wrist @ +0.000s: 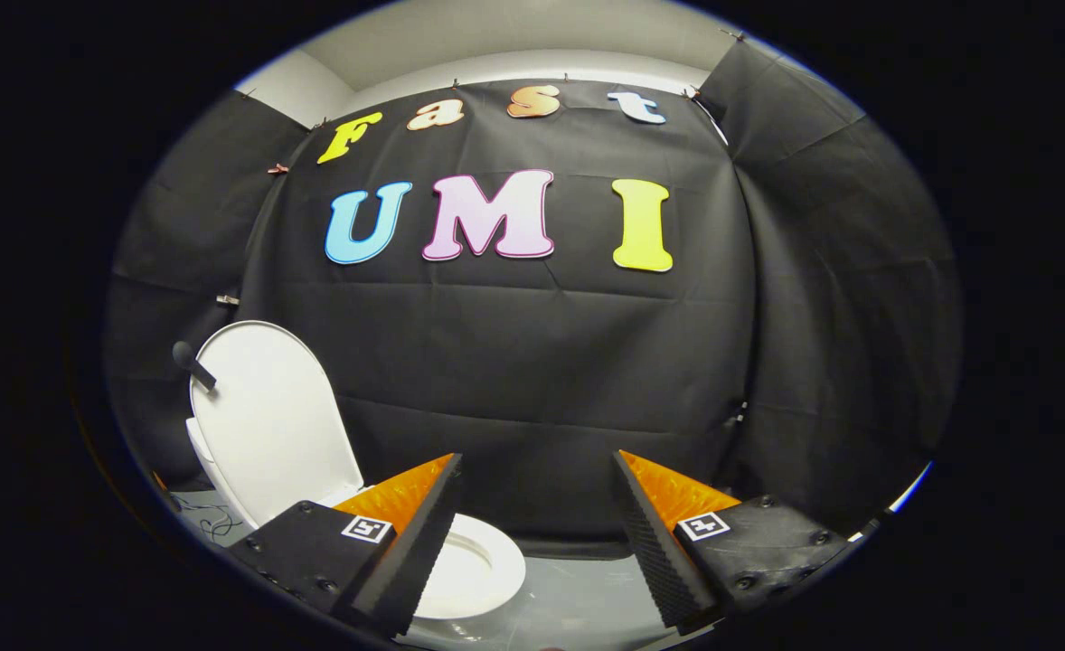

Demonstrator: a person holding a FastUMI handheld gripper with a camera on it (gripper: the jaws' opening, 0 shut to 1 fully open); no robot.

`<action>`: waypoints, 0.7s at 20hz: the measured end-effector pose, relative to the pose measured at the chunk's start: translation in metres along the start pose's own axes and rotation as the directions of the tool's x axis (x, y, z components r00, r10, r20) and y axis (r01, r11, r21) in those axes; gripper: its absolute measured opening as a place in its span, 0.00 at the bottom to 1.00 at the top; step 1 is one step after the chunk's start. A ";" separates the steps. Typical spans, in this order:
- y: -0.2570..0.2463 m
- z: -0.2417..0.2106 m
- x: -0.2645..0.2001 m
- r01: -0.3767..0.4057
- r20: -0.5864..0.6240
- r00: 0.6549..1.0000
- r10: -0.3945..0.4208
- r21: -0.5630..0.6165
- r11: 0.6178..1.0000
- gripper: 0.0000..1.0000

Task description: Open the toilet lid.

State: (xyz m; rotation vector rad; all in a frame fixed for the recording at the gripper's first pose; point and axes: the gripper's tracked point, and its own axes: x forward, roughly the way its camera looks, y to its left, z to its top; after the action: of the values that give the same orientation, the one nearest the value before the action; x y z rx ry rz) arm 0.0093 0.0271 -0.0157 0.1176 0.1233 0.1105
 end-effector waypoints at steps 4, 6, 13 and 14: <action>0.001 0.003 -0.001 -0.002 0.009 1.000 0.002 -0.017 1.000 0.99; 0.004 0.003 -0.001 -0.007 0.010 1.000 0.007 -0.027 1.000 0.99; -0.001 -0.001 0.001 -0.001 -0.007 1.000 0.001 -0.021 1.000 0.99; -0.002 -0.001 0.000 -0.001 -0.005 1.000 0.000 -0.024 1.000 0.99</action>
State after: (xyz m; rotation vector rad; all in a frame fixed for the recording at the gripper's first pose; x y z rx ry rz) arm 0.0092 0.0257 -0.0169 0.0933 0.1267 0.1127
